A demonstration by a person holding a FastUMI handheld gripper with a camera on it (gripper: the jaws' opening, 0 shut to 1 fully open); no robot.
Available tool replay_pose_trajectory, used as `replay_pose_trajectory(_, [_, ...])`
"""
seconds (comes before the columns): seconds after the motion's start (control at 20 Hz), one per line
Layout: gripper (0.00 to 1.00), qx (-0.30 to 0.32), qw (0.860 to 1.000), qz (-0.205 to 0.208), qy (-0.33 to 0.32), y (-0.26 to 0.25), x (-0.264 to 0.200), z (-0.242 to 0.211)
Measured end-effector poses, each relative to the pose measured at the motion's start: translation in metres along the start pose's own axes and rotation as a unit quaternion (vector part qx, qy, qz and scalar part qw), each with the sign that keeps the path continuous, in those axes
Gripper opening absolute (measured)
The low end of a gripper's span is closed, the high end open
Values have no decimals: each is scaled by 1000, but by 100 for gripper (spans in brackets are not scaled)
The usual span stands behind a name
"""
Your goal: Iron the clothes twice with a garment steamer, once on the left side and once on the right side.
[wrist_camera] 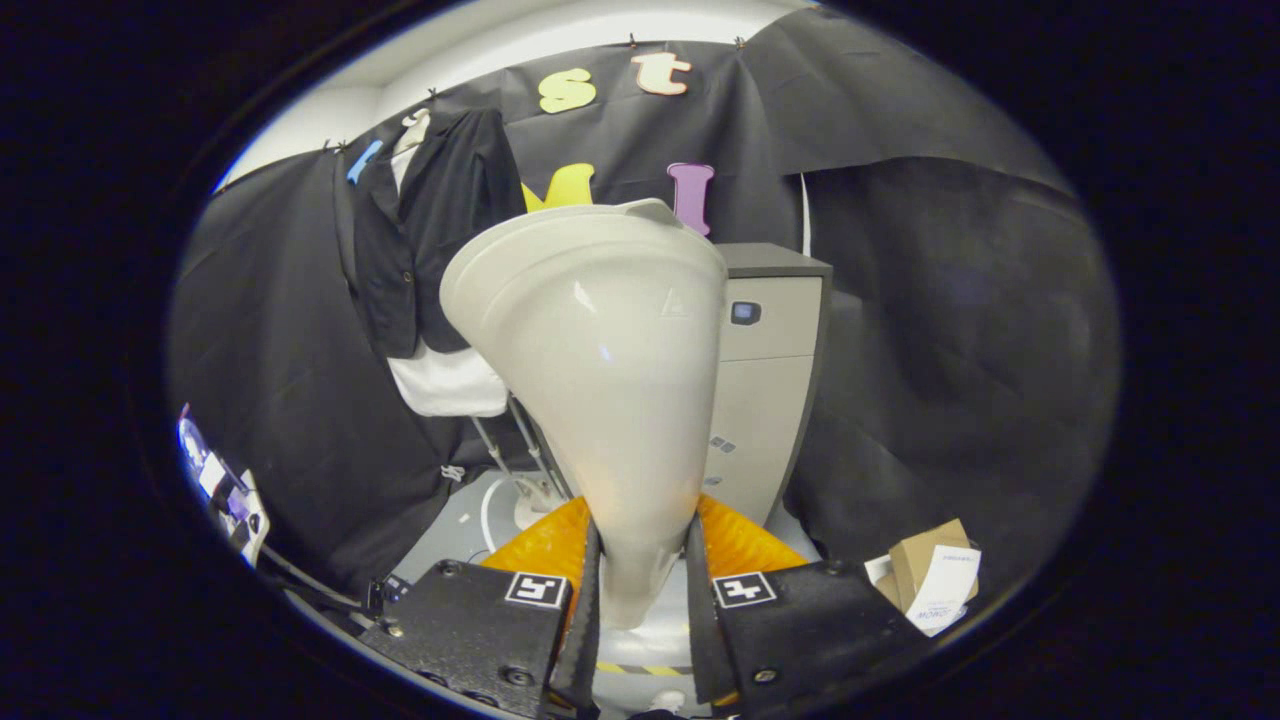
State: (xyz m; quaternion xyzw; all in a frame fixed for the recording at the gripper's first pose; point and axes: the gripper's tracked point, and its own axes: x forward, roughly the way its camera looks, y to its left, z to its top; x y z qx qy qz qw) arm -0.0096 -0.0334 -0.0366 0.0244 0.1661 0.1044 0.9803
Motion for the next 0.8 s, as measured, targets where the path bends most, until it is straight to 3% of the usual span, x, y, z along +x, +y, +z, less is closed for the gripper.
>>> replay_pose_trajectory(0.8, [40, -9, 1000, -1, -8, -5, -22, -5])
